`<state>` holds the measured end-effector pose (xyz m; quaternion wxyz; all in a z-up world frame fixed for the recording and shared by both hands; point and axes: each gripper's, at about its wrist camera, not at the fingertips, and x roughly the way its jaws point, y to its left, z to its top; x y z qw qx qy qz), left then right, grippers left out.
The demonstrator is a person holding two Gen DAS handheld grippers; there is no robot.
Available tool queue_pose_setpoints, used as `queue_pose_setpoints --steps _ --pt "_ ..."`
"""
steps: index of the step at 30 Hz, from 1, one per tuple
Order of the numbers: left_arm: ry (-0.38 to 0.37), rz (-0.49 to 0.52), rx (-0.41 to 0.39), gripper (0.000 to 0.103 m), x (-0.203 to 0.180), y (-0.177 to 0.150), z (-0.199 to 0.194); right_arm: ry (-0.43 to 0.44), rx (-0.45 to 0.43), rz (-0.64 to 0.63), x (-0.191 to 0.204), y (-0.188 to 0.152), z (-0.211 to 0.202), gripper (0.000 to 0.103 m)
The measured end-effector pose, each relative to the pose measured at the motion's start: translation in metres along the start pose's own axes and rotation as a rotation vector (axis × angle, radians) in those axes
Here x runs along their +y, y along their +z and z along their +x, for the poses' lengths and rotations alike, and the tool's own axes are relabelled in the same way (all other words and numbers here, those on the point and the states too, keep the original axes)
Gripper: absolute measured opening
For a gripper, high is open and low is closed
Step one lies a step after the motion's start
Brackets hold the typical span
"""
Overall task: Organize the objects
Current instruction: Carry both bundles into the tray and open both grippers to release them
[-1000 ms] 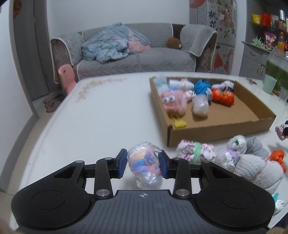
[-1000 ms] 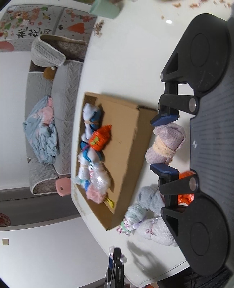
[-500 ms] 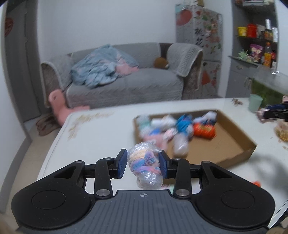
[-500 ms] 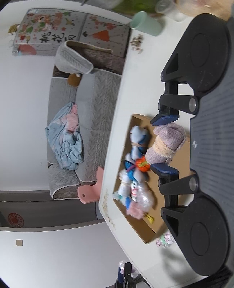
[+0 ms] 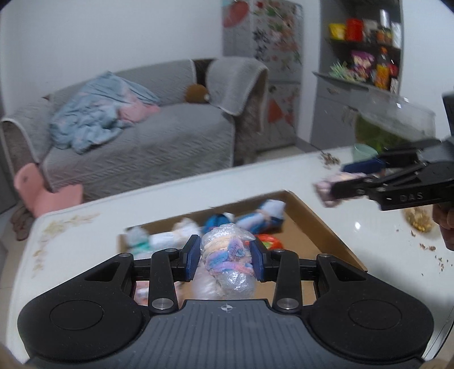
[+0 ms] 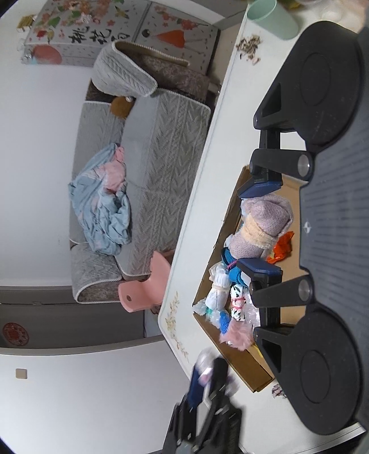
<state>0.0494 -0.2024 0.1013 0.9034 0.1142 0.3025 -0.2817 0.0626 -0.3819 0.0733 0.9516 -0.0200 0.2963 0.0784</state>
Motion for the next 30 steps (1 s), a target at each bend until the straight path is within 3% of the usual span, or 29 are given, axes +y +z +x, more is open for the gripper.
queue_pose_setpoints --steps 4,13,30 --pt "-0.055 0.001 0.074 0.044 -0.011 0.001 0.039 0.015 0.041 0.007 -0.004 0.001 0.019 0.043" --pt "-0.075 0.005 0.192 0.044 -0.022 -0.009 0.102 0.011 0.161 0.055 -0.018 -0.014 0.068 0.043" --pt "-0.038 -0.025 0.248 0.043 -0.015 -0.019 0.142 0.006 0.267 0.051 -0.028 -0.025 0.114 0.043"
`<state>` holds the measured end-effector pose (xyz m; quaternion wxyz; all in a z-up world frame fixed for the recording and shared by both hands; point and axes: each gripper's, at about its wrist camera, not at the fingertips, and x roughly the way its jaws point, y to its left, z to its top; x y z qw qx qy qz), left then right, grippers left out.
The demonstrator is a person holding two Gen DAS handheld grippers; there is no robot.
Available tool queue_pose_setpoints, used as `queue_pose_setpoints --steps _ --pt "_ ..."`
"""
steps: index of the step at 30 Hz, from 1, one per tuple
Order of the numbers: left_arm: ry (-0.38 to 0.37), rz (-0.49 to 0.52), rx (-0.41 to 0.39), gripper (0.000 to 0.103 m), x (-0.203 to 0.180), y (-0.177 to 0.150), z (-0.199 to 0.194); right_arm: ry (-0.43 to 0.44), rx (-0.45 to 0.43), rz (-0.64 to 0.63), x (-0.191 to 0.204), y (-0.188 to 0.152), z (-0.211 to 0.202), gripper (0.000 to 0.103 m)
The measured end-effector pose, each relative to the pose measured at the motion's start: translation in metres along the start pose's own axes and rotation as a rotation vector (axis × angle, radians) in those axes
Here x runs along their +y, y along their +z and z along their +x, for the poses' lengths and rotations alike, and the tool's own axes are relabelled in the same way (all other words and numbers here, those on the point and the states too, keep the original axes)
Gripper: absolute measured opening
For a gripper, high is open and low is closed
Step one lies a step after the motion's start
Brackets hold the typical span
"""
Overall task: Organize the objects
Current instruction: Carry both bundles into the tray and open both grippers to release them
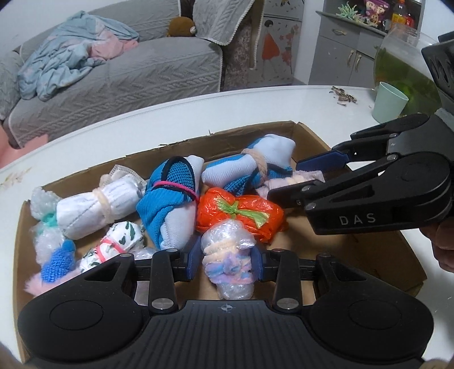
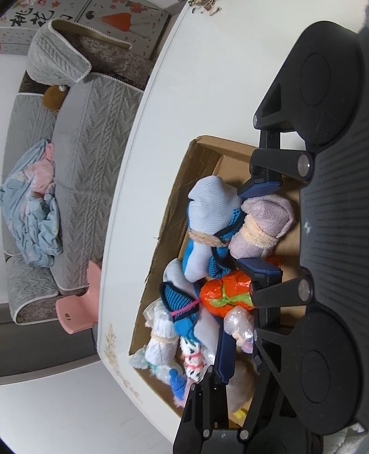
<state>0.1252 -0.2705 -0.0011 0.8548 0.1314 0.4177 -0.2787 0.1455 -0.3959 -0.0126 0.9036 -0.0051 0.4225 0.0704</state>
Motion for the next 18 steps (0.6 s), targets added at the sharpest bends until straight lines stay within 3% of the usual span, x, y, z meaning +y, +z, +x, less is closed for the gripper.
queue_pose_setpoints --steps 18 --pt "0.009 -0.019 0.018 0.039 0.0020 0.0009 0.0087 0.000 -0.005 -0.024 0.0035 0.0060 -0.0042 0.046"
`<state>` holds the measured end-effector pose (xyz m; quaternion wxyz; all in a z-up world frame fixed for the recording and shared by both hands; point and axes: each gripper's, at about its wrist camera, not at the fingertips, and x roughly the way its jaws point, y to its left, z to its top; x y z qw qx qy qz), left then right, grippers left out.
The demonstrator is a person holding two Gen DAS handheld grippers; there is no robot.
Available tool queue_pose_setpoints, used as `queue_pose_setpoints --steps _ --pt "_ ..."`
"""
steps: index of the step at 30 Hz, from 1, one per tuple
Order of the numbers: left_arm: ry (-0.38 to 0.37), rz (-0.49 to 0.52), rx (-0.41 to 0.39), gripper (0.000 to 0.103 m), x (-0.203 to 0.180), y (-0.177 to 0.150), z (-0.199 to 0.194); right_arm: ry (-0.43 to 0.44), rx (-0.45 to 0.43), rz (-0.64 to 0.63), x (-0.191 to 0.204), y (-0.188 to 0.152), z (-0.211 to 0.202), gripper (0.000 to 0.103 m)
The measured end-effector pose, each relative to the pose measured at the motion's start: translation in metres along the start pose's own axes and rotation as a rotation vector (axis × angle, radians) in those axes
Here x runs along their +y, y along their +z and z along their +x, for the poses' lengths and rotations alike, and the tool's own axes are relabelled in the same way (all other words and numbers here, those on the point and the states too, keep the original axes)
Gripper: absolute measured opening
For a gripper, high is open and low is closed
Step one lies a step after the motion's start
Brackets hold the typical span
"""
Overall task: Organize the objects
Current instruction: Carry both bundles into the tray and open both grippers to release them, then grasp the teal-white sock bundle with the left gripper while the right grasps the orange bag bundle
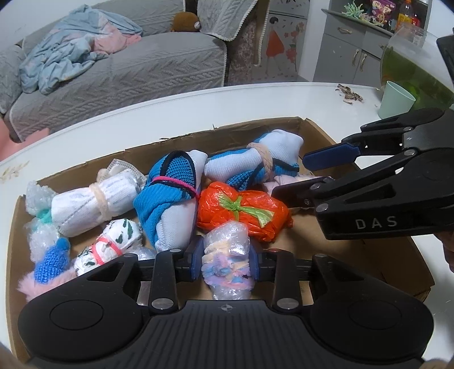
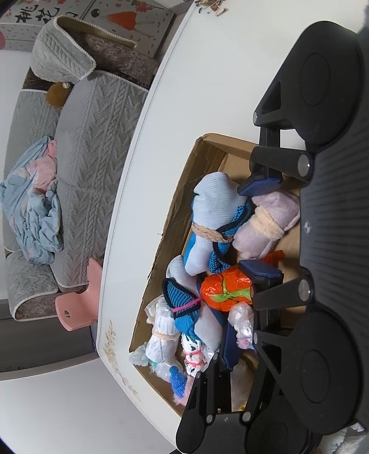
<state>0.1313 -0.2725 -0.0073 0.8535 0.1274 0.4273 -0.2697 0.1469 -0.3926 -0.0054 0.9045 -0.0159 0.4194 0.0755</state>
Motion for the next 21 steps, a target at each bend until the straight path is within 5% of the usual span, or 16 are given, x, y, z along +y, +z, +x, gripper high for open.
queue_pose_setpoints --steps 12,14,21 --pt "0.007 0.007 -0.016 0.059 -0.001 -0.004 -0.032 0.016 0.004 -0.078 0.016 -0.001 -0.030 0.052" --pt "0.028 -0.010 -0.026 0.070 0.001 -0.007 -0.043 0.018 0.015 -0.108 0.023 -0.003 -0.035 0.053" --pt "0.069 -0.116 -0.060 0.075 0.026 -0.028 -0.080 0.026 0.026 -0.101 0.042 -0.013 -0.046 0.057"
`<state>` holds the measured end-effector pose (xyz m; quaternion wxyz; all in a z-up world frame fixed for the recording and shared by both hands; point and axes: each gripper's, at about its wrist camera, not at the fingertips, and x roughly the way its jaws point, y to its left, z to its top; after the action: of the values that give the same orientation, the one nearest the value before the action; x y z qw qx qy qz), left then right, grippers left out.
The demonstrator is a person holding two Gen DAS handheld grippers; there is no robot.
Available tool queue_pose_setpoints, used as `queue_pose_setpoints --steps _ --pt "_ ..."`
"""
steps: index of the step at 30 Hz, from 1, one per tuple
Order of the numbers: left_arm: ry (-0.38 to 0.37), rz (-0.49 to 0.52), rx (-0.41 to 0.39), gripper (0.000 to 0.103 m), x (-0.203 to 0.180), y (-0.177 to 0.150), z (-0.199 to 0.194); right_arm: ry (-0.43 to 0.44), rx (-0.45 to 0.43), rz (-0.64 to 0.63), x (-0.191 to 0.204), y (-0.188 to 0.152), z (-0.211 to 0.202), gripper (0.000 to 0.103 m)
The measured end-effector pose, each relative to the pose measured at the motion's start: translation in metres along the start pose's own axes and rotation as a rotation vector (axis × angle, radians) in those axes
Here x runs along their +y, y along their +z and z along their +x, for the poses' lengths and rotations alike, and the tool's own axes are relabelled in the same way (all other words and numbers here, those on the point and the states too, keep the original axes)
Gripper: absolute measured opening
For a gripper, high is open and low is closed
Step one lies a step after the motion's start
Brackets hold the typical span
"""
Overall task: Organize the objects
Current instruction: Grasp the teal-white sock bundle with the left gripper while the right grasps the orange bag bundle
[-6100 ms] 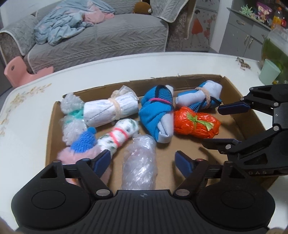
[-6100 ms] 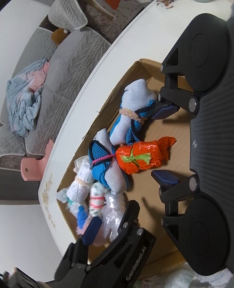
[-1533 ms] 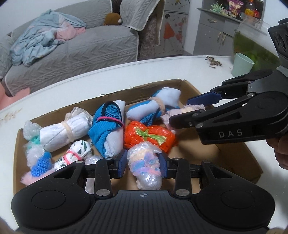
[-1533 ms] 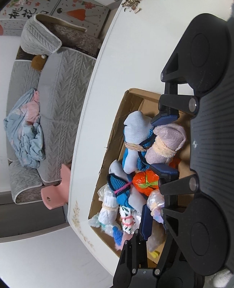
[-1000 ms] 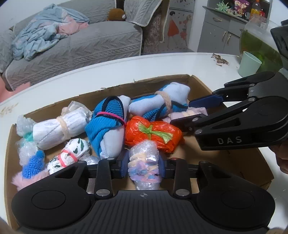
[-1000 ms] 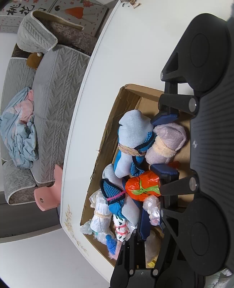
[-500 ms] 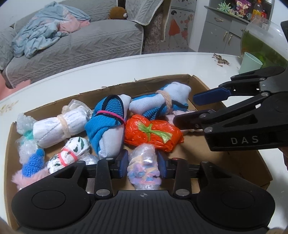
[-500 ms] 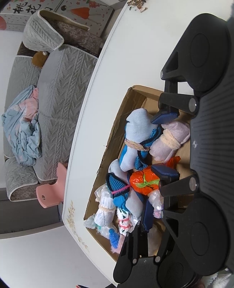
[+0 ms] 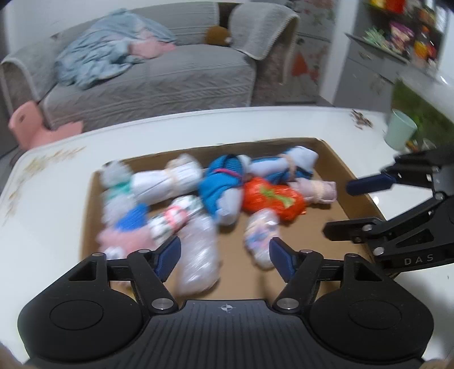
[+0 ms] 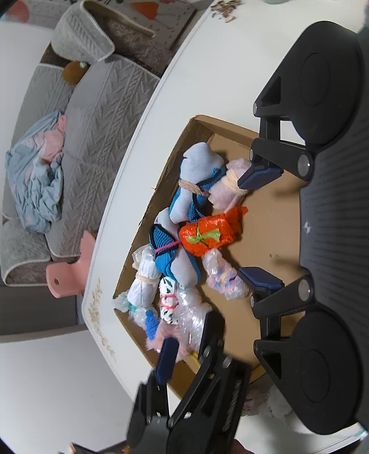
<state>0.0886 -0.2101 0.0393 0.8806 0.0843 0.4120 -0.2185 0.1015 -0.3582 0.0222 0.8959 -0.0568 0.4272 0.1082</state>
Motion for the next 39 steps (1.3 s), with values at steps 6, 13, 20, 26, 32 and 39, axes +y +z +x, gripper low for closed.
queue_pose_setpoints --steps 6,13,20,26,32,39 --pt "0.025 -0.106 -0.041 0.077 0.029 -0.017 -0.029 -0.013 -0.030 0.068 0.011 -0.009 -0.010 0.058" --pt "0.050 -0.149 -0.062 0.081 0.044 -0.039 -0.049 -0.014 -0.049 0.098 0.026 -0.019 -0.022 0.068" --pt "0.077 -0.181 -0.085 0.083 0.060 -0.063 -0.069 -0.016 -0.070 0.108 0.037 -0.030 -0.036 0.071" --pt "0.078 -0.222 -0.086 0.083 0.073 -0.086 -0.083 -0.024 -0.085 0.113 0.048 -0.042 -0.048 0.073" --pt "0.042 -0.229 -0.103 0.083 0.064 -0.121 -0.108 -0.009 -0.127 0.094 0.062 -0.070 -0.071 0.078" --pt "-0.079 -0.176 -0.089 0.086 0.011 -0.174 -0.138 0.071 -0.165 0.051 0.086 -0.116 -0.086 0.082"
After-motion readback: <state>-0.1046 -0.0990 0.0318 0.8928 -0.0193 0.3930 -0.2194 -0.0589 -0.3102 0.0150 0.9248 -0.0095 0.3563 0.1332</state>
